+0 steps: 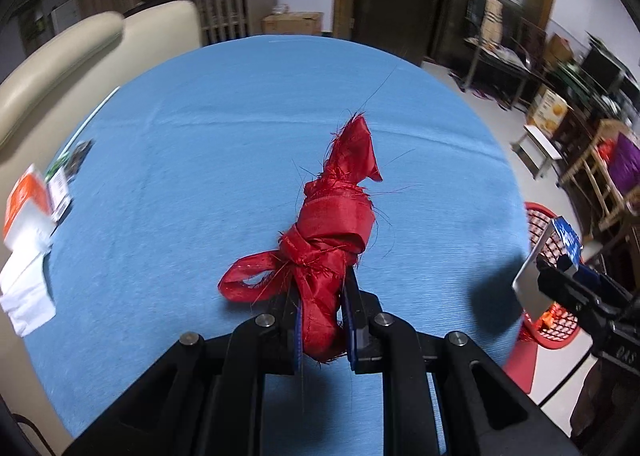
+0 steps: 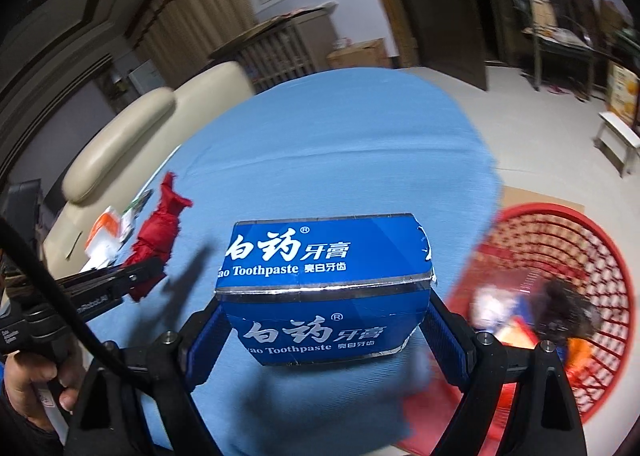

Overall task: Collect trash
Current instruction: 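Carry the toothpaste box and red ribbon toward the red basket, then open the right tool over the basket while the left tool drops the red ribbon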

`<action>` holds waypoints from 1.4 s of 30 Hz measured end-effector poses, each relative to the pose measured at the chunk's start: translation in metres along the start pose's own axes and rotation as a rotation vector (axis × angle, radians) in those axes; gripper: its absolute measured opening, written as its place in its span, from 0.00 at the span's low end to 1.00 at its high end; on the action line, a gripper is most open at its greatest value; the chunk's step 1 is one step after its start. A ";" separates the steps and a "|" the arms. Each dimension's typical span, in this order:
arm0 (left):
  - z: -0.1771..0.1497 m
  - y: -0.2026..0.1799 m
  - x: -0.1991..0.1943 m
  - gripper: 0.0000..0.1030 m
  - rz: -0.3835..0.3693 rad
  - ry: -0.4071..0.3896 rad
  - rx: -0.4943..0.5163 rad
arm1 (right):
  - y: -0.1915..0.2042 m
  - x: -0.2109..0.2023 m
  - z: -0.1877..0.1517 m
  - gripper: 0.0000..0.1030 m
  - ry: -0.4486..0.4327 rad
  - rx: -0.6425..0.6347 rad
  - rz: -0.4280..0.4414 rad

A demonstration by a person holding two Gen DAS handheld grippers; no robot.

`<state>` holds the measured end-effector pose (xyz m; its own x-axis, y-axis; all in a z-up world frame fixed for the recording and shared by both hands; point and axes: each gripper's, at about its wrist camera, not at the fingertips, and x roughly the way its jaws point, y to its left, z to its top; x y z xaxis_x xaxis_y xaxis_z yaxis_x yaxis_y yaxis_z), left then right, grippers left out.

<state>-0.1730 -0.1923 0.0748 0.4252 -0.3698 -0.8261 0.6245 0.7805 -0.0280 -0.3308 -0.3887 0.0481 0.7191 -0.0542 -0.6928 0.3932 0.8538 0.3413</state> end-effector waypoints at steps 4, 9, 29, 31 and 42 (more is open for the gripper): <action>0.006 -0.025 0.001 0.17 -0.025 0.003 0.046 | -0.037 -0.015 -0.001 0.88 -0.023 0.061 -0.063; 0.010 -0.049 0.003 0.17 -0.050 0.006 0.088 | -0.085 -0.031 -0.005 0.88 -0.038 0.140 -0.152; 0.022 -0.084 0.006 0.17 -0.104 0.022 0.156 | -0.153 -0.024 -0.013 0.94 0.052 0.234 -0.319; 0.023 -0.093 0.005 0.17 -0.119 0.023 0.174 | -0.157 -0.026 -0.014 1.00 0.041 0.248 -0.338; 0.032 -0.187 0.010 0.17 -0.250 0.041 0.339 | -0.179 -0.089 -0.009 1.00 -0.111 0.327 -0.373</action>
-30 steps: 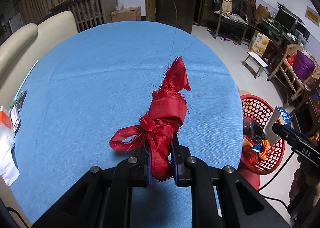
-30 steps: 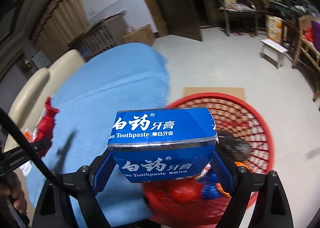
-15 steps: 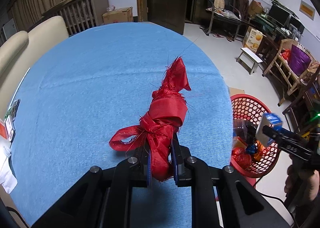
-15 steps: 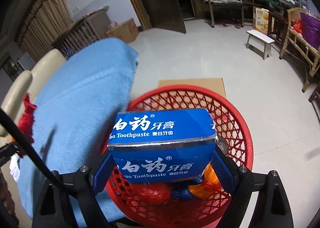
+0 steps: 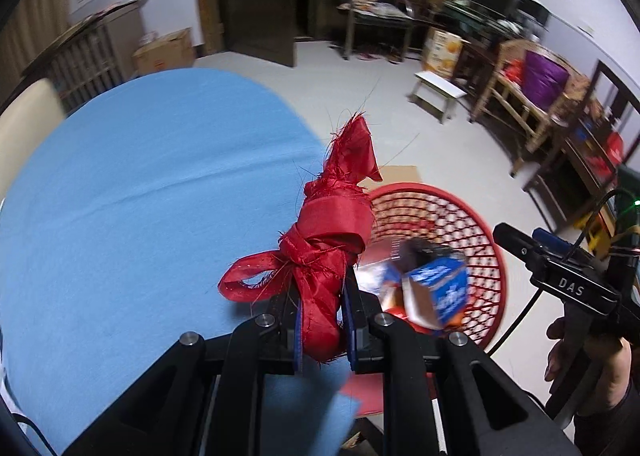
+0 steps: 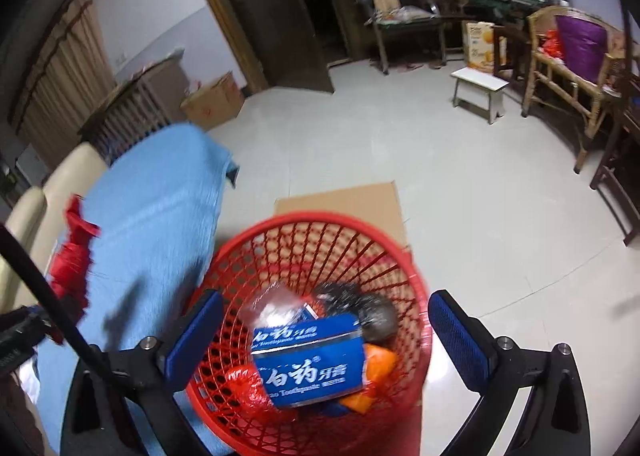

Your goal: Collect trash

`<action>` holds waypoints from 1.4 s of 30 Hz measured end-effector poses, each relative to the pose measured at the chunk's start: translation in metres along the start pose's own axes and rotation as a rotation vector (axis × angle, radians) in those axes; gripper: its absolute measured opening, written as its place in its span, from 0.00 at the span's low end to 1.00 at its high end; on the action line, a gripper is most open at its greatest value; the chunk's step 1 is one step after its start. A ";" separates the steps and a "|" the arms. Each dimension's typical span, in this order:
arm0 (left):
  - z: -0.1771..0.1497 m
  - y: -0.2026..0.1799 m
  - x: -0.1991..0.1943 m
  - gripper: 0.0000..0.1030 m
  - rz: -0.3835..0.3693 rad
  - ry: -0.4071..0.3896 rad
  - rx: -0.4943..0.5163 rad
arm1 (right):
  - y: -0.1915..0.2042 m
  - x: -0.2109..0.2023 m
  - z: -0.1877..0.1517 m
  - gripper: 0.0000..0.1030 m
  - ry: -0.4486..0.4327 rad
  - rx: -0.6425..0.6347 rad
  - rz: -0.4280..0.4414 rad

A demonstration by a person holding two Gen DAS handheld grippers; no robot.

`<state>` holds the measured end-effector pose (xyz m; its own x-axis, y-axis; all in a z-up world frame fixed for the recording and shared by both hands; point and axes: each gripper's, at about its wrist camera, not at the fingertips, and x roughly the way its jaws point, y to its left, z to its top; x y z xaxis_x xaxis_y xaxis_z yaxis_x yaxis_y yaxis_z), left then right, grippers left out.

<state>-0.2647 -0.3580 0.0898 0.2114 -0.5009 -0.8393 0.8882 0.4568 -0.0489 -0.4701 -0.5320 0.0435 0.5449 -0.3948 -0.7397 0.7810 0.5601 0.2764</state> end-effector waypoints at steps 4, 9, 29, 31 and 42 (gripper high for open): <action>0.010 -0.026 0.016 0.17 -0.028 0.027 0.048 | -0.017 -0.016 0.003 1.00 -0.028 0.043 -0.005; 0.016 -0.051 0.041 0.17 -0.036 0.077 0.098 | -0.033 -0.029 0.004 1.00 -0.046 0.083 -0.006; 0.015 -0.065 0.080 0.75 0.011 0.161 0.176 | -0.035 -0.054 0.010 1.00 -0.097 0.098 -0.002; 0.017 -0.058 0.070 0.75 0.014 0.139 0.161 | -0.033 -0.056 0.010 1.00 -0.101 0.092 -0.003; 0.011 -0.018 0.010 0.75 0.028 0.019 0.064 | 0.010 -0.063 0.005 1.00 -0.099 0.013 0.020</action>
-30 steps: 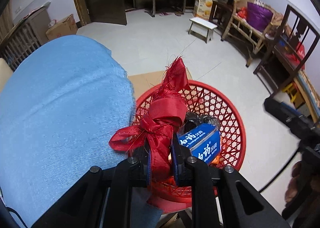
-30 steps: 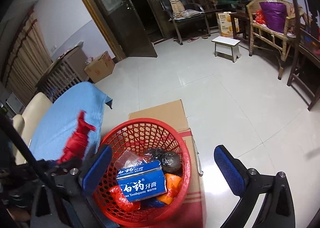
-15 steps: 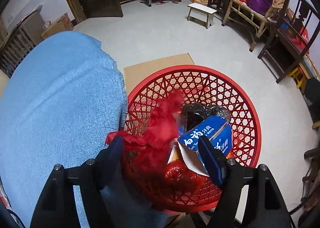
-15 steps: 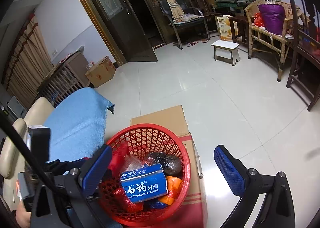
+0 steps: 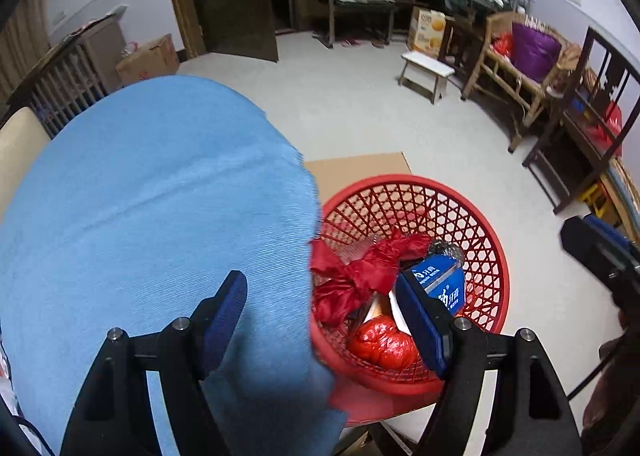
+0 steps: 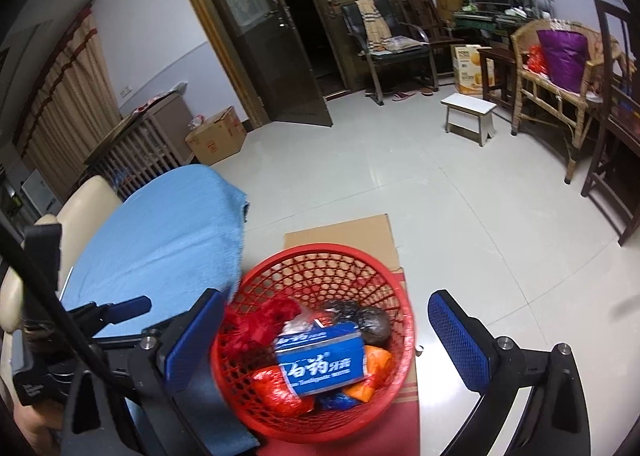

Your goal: Collect trash

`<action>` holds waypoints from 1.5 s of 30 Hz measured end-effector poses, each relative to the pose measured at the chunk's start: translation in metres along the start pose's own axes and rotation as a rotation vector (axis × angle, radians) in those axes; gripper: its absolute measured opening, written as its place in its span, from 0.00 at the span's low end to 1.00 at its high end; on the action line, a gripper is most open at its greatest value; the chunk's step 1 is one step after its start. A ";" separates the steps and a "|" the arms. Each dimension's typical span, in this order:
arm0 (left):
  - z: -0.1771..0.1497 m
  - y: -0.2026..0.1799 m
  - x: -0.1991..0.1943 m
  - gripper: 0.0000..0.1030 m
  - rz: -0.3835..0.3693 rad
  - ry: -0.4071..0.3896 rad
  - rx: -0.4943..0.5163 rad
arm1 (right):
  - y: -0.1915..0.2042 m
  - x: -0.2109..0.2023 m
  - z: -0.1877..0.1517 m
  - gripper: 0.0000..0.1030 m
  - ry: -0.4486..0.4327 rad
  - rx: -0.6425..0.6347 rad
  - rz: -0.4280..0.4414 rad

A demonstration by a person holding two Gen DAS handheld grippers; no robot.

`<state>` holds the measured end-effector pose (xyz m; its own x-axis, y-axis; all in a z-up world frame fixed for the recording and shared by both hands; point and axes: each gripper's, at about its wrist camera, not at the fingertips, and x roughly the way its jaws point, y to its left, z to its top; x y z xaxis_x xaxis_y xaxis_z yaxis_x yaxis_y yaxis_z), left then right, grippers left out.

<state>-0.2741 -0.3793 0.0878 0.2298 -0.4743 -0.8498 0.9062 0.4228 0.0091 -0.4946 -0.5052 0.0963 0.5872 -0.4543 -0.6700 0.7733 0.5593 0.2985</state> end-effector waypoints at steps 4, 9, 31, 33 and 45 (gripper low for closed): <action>-0.009 0.016 -0.019 0.75 0.001 -0.039 -0.039 | 0.021 -0.005 -0.004 1.00 -0.001 -0.044 0.008; -0.032 0.062 -0.048 0.75 -0.013 -0.111 -0.146 | 0.041 -0.015 -0.008 1.00 -0.008 -0.081 0.017; -0.078 0.112 -0.066 0.79 0.065 -0.168 -0.288 | 0.058 -0.021 -0.033 1.00 -0.011 -0.134 0.026; -0.082 0.106 -0.066 0.79 0.057 -0.169 -0.287 | 0.065 -0.022 -0.038 1.00 -0.010 -0.157 0.032; -0.098 0.102 -0.079 0.84 0.090 -0.181 -0.283 | 0.093 -0.037 -0.060 1.00 -0.020 -0.233 0.046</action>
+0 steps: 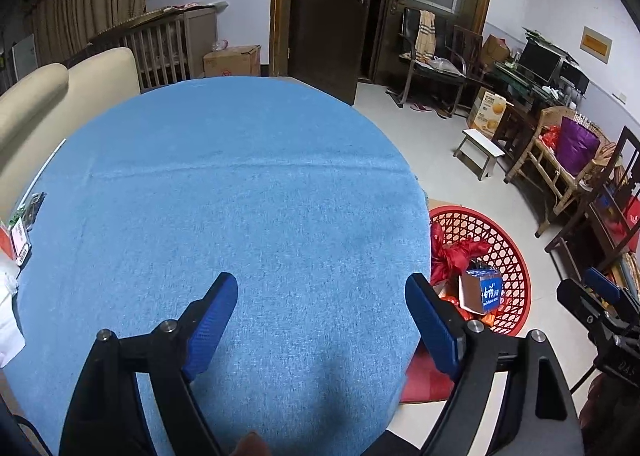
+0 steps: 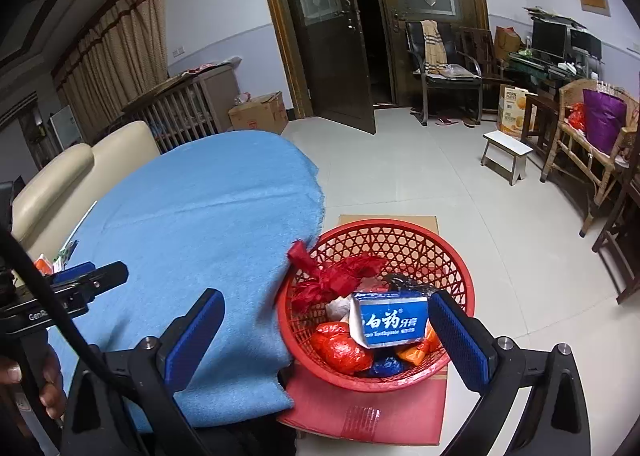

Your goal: Collect trash

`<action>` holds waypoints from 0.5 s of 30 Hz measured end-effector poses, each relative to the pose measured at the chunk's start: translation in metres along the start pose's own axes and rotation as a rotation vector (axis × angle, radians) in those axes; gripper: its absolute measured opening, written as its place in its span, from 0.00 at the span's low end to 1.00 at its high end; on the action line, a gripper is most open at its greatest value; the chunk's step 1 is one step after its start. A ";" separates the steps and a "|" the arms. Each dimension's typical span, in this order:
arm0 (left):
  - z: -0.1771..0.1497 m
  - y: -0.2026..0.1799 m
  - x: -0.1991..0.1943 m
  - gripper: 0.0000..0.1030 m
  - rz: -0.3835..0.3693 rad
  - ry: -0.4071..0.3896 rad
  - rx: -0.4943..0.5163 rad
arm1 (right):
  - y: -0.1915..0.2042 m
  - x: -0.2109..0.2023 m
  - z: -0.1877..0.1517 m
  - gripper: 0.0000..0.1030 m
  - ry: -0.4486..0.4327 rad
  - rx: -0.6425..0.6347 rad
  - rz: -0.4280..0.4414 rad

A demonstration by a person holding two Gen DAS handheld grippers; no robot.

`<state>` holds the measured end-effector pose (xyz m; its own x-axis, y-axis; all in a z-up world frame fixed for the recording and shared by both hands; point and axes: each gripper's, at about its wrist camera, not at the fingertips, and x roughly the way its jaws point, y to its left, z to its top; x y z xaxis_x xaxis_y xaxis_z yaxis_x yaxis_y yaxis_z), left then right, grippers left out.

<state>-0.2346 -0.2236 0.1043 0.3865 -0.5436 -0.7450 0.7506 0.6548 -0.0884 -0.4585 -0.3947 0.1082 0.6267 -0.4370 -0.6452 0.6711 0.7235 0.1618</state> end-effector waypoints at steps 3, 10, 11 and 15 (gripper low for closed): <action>-0.002 0.000 -0.002 0.84 0.001 0.004 0.000 | 0.011 -0.004 -0.002 1.00 -0.005 -0.024 0.007; -0.006 -0.004 -0.010 0.84 0.023 -0.019 0.014 | 0.029 -0.008 -0.011 1.00 -0.017 -0.063 -0.036; -0.006 -0.004 -0.011 0.84 0.028 -0.021 0.014 | 0.031 -0.008 -0.012 1.00 -0.016 -0.061 -0.048; -0.010 -0.003 -0.013 0.84 0.041 -0.017 0.018 | 0.032 -0.007 -0.016 1.00 -0.003 -0.052 -0.096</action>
<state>-0.2474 -0.2129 0.1074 0.4263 -0.5253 -0.7364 0.7432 0.6675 -0.0460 -0.4474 -0.3599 0.1059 0.5618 -0.5071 -0.6536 0.7066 0.7051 0.0603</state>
